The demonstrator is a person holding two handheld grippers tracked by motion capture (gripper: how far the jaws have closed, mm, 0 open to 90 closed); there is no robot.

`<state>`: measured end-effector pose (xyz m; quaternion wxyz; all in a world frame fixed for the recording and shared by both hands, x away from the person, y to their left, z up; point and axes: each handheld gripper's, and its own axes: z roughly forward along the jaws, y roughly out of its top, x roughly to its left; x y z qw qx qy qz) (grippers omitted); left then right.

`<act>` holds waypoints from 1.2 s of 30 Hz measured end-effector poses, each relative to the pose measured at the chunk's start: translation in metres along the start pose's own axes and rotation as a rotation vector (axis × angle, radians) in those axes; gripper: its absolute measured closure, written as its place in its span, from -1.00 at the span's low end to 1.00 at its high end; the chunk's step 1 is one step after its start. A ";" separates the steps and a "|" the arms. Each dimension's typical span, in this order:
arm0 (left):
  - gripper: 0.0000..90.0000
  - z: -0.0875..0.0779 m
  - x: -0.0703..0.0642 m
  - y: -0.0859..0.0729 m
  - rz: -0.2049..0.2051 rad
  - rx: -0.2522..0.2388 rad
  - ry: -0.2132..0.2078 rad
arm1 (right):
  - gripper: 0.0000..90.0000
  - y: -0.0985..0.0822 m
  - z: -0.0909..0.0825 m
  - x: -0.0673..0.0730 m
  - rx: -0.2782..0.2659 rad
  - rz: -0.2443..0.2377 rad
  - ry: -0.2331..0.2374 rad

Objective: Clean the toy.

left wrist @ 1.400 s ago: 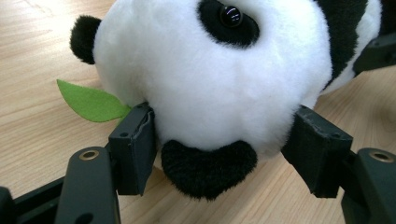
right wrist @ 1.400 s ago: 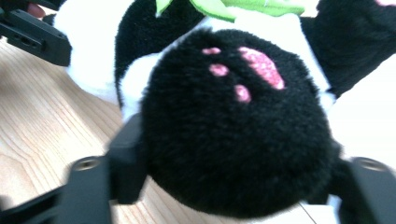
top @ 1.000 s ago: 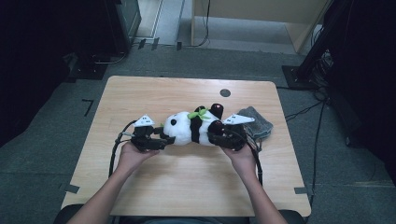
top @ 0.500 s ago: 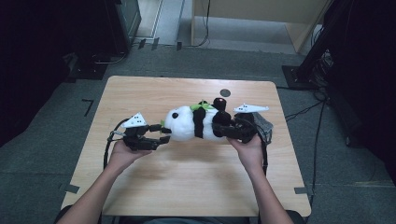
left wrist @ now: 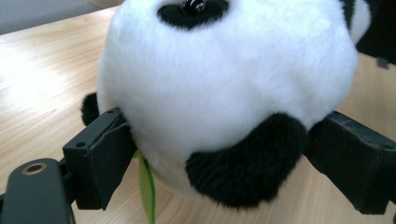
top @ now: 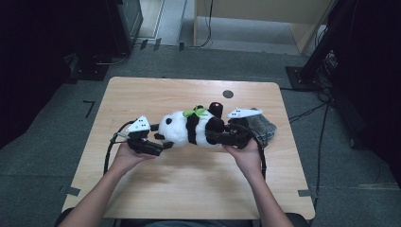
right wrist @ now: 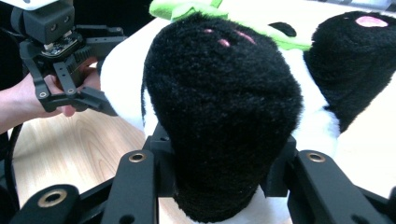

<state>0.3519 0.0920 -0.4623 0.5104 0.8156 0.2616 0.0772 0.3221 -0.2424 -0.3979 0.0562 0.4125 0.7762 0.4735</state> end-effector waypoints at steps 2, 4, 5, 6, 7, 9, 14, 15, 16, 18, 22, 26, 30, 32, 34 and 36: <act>-0.72 0.002 -0.002 0.001 -0.002 0.010 0.020 | 0.31 -0.002 0.003 -0.001 0.009 0.013 0.002; -0.60 0.002 -0.003 0.001 -0.009 0.019 0.030 | 0.31 -0.003 0.005 -0.001 0.017 0.013 -0.004; -0.50 0.003 -0.003 0.001 -0.017 0.023 0.034 | 0.31 -0.003 0.005 -0.002 0.018 0.011 -0.006; -0.40 0.004 -0.002 0.001 -0.037 0.030 0.019 | 0.30 -0.003 0.006 -0.002 0.022 0.010 -0.008; -0.31 0.004 -0.002 0.001 -0.038 0.034 0.017 | 0.30 -0.003 0.005 -0.002 0.023 0.009 -0.012; -0.15 0.003 -0.003 0.002 -0.037 0.041 0.025 | 0.29 -0.004 0.005 -0.003 0.025 0.008 -0.012; 0.14 -0.001 -0.007 0.005 -0.014 0.040 0.060 | 0.18 -0.006 0.007 -0.005 0.014 -0.020 -0.021; 0.20 -0.002 -0.008 0.005 0.001 0.037 0.063 | 0.13 -0.007 0.007 -0.006 0.014 -0.025 -0.027; 0.25 -0.003 -0.008 0.005 0.004 0.035 0.063 | 0.08 -0.007 0.007 -0.007 0.011 -0.035 -0.033; 0.32 -0.005 -0.006 0.004 -0.024 0.028 0.045 | -0.10 -0.009 0.008 -0.009 -0.011 -0.044 -0.030; 0.34 -0.006 -0.003 0.004 -0.041 0.037 0.028 | -0.28 -0.014 0.011 -0.015 -0.033 -0.039 -0.007; 0.40 -0.012 0.001 0.005 -0.067 0.029 -0.001 | -0.62 -0.015 0.008 -0.019 -0.069 -0.026 0.039; 0.41 -0.021 0.008 0.008 -0.114 -0.003 0.007 | -0.80 -0.020 -0.001 -0.022 -0.116 -0.057 0.077; 0.41 -0.025 0.011 0.010 -0.143 -0.016 0.006 | -0.83 -0.025 -0.002 -0.024 -0.108 -0.058 0.079; 0.40 -0.028 0.011 0.015 -0.162 -0.010 -0.001 | -0.85 -0.029 -0.001 -0.025 -0.107 -0.064 0.071; 0.40 -0.028 0.009 0.019 -0.176 -0.003 -0.009 | -0.88 -0.029 0.002 -0.022 -0.091 -0.084 0.061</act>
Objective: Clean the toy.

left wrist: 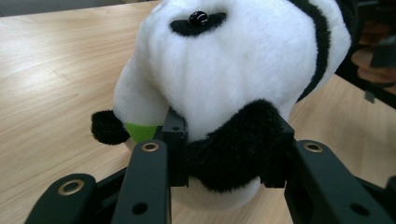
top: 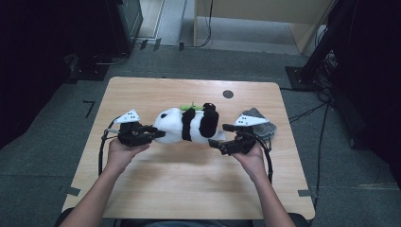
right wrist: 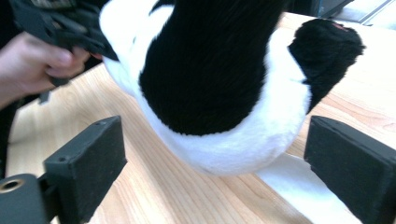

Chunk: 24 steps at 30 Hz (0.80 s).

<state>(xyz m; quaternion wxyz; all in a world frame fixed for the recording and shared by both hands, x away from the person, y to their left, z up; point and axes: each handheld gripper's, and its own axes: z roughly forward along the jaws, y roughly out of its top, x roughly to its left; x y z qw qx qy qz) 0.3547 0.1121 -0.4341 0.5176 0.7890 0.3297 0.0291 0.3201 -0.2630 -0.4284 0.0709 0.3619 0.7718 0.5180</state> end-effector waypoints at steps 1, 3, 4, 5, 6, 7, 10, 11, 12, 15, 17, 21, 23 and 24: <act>0.39 0.001 -0.002 0.001 -0.009 0.003 -0.007 | -0.88 0.000 0.002 0.002 -0.002 -0.013 -0.006; 0.39 0.002 -0.005 0.004 -0.016 0.017 -0.020 | -0.88 0.000 0.006 0.005 0.011 -0.026 -0.012; 0.39 0.002 -0.007 0.005 -0.011 0.028 -0.029 | -0.89 0.000 0.009 0.007 0.017 -0.040 -0.007; 0.39 0.002 -0.009 0.006 -0.018 0.036 -0.035 | -0.94 -0.001 0.010 0.009 0.020 -0.063 -0.026; 0.39 0.002 -0.010 0.007 -0.025 0.044 -0.046 | -0.94 -0.002 0.012 0.011 0.030 -0.089 -0.049; 0.39 0.002 -0.012 0.008 -0.030 0.044 -0.048 | -0.99 -0.003 0.014 0.012 0.049 -0.109 -0.054; 0.39 0.002 -0.015 0.009 -0.052 0.039 -0.069 | -1.00 -0.005 0.021 0.017 0.065 -0.153 -0.099; 0.39 0.003 -0.016 0.010 -0.063 0.034 -0.077 | -1.00 -0.005 0.023 0.019 0.068 -0.161 -0.134; 0.38 0.004 -0.017 0.010 -0.069 0.030 -0.075 | -1.00 -0.005 0.025 0.020 0.074 -0.169 -0.153; 0.37 0.004 -0.019 0.009 -0.071 0.027 -0.068 | -0.76 -0.007 0.025 0.022 0.060 -0.184 -0.184; 0.33 0.005 -0.019 0.009 -0.076 0.022 -0.069 | -0.58 -0.008 0.021 0.020 0.034 -0.177 -0.176; 0.22 0.008 -0.023 0.009 -0.051 0.037 -0.036 | -0.34 -0.008 0.021 0.021 0.058 -0.185 -0.194; 0.13 0.009 -0.023 0.008 -0.043 0.040 -0.024 | -0.23 -0.008 0.022 0.022 0.076 -0.184 -0.202; 0.08 0.009 -0.023 0.008 -0.039 0.034 -0.021 | -0.20 -0.007 0.022 0.021 0.075 -0.182 -0.200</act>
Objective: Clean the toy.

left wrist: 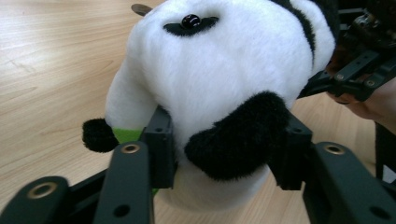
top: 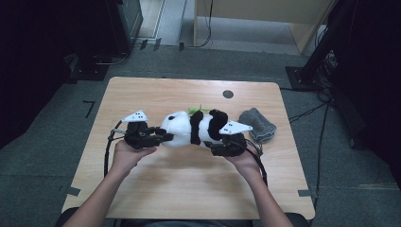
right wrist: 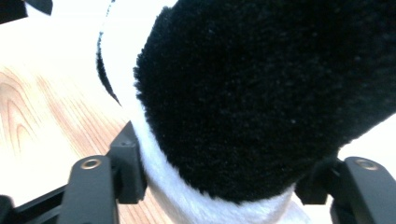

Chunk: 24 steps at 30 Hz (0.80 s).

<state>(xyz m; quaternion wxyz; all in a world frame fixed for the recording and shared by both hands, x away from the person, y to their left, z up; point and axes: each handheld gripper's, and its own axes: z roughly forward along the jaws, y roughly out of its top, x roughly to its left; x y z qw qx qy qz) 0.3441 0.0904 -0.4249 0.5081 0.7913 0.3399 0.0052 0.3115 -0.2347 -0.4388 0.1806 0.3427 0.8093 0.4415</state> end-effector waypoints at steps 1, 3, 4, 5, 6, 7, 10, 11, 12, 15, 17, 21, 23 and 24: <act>0.01 -0.001 0.000 0.000 0.004 -0.014 -0.004 | -0.17 0.001 -0.001 -0.001 -0.005 0.006 0.008; -0.15 -0.004 0.001 -0.001 0.011 -0.066 -0.021 | -0.09 0.002 -0.005 -0.005 -0.037 0.050 0.033; -0.22 -0.005 0.001 -0.001 0.017 -0.087 -0.026 | -0.05 0.003 -0.007 -0.007 -0.044 0.065 0.040; -0.28 -0.006 0.002 0.000 0.022 -0.105 -0.029 | -0.03 0.004 -0.008 -0.008 -0.048 0.079 0.046; -0.33 -0.007 0.002 -0.001 0.038 -0.118 -0.031 | -0.03 0.006 -0.009 -0.009 -0.049 0.089 0.051; -0.38 -0.008 0.003 -0.001 0.057 -0.126 -0.034 | -0.03 0.006 -0.009 -0.010 -0.050 0.102 0.055; -0.41 -0.013 0.005 -0.004 0.091 -0.142 -0.036 | -0.03 0.006 -0.012 -0.014 -0.046 0.123 0.057; -0.41 -0.016 0.006 -0.005 0.099 -0.154 -0.033 | -0.03 0.005 -0.013 -0.015 -0.047 0.126 0.055; -0.42 -0.019 0.008 -0.006 0.107 -0.163 -0.034 | -0.03 0.005 -0.014 -0.017 -0.043 0.133 0.056; -0.44 -0.023 0.011 -0.010 0.122 -0.155 -0.040 | -0.03 0.005 -0.020 -0.021 -0.050 0.166 0.047; -0.45 -0.022 0.013 -0.013 0.126 -0.142 -0.034 | -0.03 0.005 -0.024 -0.023 -0.054 0.178 0.054; -0.52 -0.015 0.011 -0.018 0.135 -0.089 -0.060 | -0.03 0.007 -0.029 -0.021 -0.057 0.186 0.062; -0.62 -0.012 0.007 -0.020 0.165 -0.075 -0.034 | -0.03 0.008 -0.031 -0.019 -0.055 0.190 0.072; -0.64 -0.011 0.006 -0.021 0.176 -0.070 -0.034 | -0.04 0.009 -0.032 -0.017 -0.054 0.188 0.078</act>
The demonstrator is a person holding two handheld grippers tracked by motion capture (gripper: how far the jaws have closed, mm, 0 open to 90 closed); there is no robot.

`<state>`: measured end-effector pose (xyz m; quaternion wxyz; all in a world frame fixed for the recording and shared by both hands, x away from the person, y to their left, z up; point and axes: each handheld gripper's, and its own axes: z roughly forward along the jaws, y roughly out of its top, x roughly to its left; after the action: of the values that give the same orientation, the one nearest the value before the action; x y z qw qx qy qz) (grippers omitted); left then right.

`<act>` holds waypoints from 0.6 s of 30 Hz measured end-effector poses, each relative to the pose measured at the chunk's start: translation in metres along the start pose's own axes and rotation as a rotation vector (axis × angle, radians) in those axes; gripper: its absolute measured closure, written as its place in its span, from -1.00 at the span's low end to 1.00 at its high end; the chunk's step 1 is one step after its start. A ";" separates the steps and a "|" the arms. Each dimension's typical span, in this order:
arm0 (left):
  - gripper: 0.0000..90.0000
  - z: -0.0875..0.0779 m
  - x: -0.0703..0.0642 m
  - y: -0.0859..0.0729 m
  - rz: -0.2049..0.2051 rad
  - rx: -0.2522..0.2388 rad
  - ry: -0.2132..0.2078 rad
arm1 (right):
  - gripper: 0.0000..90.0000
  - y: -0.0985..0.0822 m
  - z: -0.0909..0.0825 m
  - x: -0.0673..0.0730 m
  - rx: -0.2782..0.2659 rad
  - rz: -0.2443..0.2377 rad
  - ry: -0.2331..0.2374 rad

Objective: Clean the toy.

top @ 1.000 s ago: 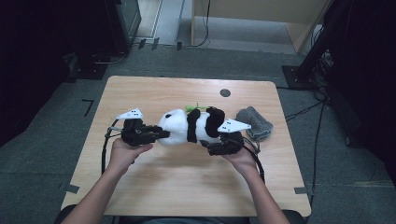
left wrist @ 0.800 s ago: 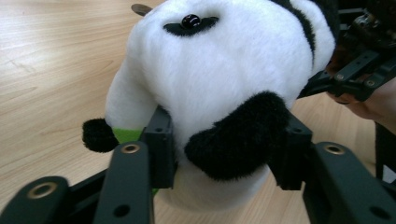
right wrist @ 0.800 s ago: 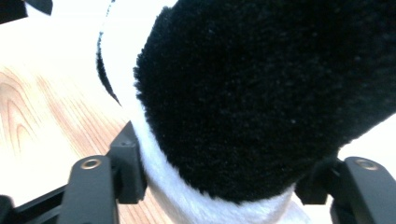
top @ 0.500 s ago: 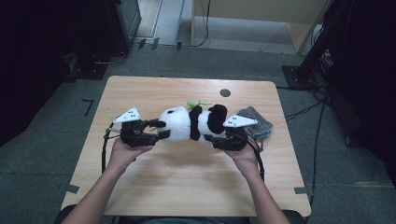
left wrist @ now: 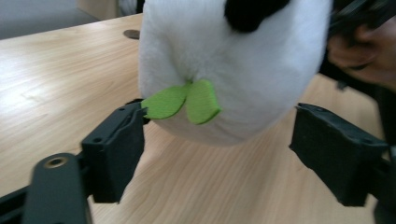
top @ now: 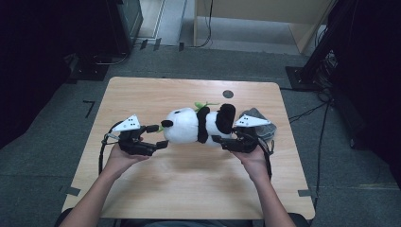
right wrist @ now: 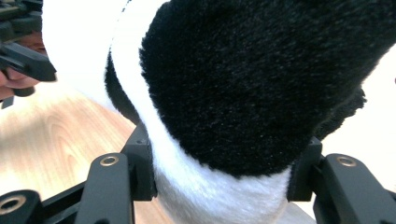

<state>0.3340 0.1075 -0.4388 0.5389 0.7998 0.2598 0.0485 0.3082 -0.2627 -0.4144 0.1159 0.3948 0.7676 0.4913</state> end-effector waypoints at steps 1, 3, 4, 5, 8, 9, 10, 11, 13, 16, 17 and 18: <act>-0.70 0.002 -0.001 -0.001 0.004 0.004 0.008 | -0.04 0.001 0.000 0.001 0.002 -0.005 0.006; -0.74 0.006 -0.002 -0.001 0.014 0.016 0.010 | -0.04 0.001 0.000 0.005 0.009 -0.005 0.015; -0.79 0.008 -0.003 -0.002 0.018 0.022 0.014 | -0.04 0.001 0.001 0.006 0.013 -0.007 0.017; -0.82 0.009 -0.003 -0.003 0.024 0.025 0.009 | -0.04 0.001 0.002 0.007 0.018 -0.005 0.022; -0.86 0.013 -0.007 -0.004 0.059 0.018 0.028 | -0.04 0.000 0.006 0.010 0.041 0.015 0.043; -0.91 0.015 -0.010 -0.004 0.074 0.012 0.041 | -0.04 0.000 0.007 0.012 0.043 0.018 0.054; -0.91 0.016 -0.014 -0.003 0.100 0.010 0.069 | -0.04 0.000 0.009 0.013 0.044 0.024 0.065; -0.92 0.017 -0.017 -0.003 0.111 0.004 0.092 | -0.05 0.000 0.011 0.015 0.048 0.027 0.073; -0.87 0.016 -0.019 -0.003 0.111 -0.019 0.110 | -0.05 0.000 0.011 0.016 0.040 0.026 0.074; -0.69 0.016 -0.020 -0.004 0.105 -0.021 0.117 | -0.08 0.000 0.009 0.014 0.038 0.034 0.076; -0.60 0.017 -0.019 -0.004 0.097 -0.009 0.108 | -0.10 0.000 0.010 0.015 0.041 0.028 0.066; -0.52 0.017 -0.017 -0.004 0.083 0.000 0.106 | -0.12 0.000 0.011 0.015 0.044 0.016 0.058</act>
<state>0.3239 0.0860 -0.4457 0.5218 0.8063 0.2546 0.1129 0.3043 -0.2448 -0.4167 0.0808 0.3890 0.7781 0.4865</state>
